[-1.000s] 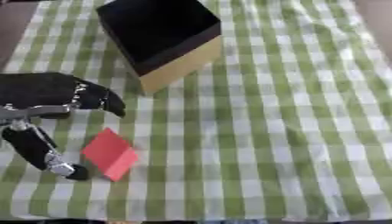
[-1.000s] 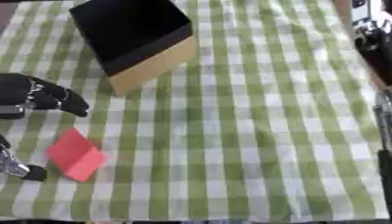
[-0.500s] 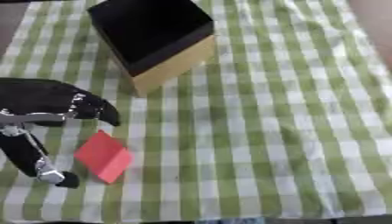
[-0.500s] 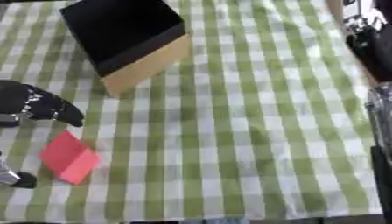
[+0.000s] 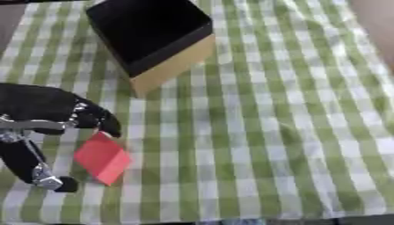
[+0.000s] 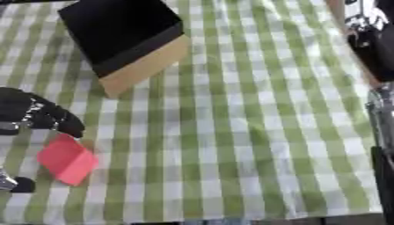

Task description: Pick up objects on the table and place them in the box.

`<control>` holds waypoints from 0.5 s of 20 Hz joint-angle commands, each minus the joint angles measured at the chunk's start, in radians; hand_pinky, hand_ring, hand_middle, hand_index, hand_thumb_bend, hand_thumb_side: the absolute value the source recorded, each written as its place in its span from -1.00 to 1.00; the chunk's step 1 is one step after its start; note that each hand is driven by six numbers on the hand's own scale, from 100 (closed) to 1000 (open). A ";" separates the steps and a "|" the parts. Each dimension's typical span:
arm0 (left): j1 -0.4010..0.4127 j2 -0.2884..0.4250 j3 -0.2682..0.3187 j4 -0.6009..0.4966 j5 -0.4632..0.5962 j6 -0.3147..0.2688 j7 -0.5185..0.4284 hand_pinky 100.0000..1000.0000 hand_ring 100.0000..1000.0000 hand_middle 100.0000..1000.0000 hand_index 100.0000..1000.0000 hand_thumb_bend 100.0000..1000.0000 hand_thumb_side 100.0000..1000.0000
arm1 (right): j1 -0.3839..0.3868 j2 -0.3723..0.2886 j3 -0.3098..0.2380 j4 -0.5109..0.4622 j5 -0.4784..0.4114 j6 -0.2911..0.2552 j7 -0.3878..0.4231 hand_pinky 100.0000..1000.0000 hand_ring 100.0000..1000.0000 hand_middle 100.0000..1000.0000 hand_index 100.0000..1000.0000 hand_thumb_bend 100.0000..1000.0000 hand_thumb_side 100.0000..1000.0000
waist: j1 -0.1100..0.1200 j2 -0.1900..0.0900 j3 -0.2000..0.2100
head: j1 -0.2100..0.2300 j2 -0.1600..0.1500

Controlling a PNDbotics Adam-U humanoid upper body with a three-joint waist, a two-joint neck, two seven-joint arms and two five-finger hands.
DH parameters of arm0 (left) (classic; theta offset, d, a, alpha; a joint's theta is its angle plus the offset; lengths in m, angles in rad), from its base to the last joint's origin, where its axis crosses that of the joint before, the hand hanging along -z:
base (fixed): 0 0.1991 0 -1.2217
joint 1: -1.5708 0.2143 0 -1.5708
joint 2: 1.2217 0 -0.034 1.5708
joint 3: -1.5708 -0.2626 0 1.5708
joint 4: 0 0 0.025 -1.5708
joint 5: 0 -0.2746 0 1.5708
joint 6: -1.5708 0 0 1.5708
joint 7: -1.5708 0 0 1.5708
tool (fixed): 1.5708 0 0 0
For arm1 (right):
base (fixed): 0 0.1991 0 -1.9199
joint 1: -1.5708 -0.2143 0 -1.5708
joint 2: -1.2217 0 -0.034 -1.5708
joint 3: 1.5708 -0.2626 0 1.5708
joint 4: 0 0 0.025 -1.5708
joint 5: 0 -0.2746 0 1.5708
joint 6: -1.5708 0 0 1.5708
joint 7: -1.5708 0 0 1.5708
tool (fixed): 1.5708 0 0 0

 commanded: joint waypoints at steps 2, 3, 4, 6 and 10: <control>-0.003 0.039 0.026 -0.013 -0.040 -0.006 0.015 0.54 0.77 0.73 0.84 -0.50 -0.64 | -0.008 -0.007 -0.002 -0.020 -0.006 0.000 -0.004 0.54 0.50 -0.12 0.29 -1.00 0.30 | 0.001 -0.018 0.002 | -0.002 -0.006; -0.002 0.038 0.024 -0.013 -0.053 -0.006 0.023 0.55 0.77 0.73 0.84 -0.51 -0.65 | -0.008 -0.006 -0.002 -0.020 -0.007 0.000 -0.004 0.54 0.50 -0.12 0.29 -1.00 0.30 | 0.001 -0.018 0.001 | -0.002 -0.006; 0.000 0.037 0.020 -0.013 -0.064 -0.007 0.030 0.55 0.77 0.73 0.86 -0.42 -0.57 | -0.008 -0.006 -0.003 -0.020 -0.007 0.000 -0.004 0.54 0.50 -0.12 0.29 -1.00 0.30 | 0.000 -0.017 0.000 | -0.001 -0.006; 0.004 0.033 0.006 -0.013 -0.073 -0.007 0.031 0.55 0.77 0.73 0.86 -0.37 -0.52 | -0.009 -0.005 -0.003 -0.020 -0.008 0.001 -0.005 0.54 0.50 -0.12 0.29 -1.00 0.30 | -0.001 -0.016 -0.002 | 0.001 -0.007; 0.003 0.031 0.001 -0.013 -0.076 -0.004 0.012 0.57 0.79 0.75 0.87 -0.31 -0.46 | -0.009 -0.006 -0.003 -0.020 -0.010 0.002 -0.006 0.54 0.49 -0.12 0.29 -1.00 0.30 | 0.000 -0.014 -0.003 | 0.000 -0.007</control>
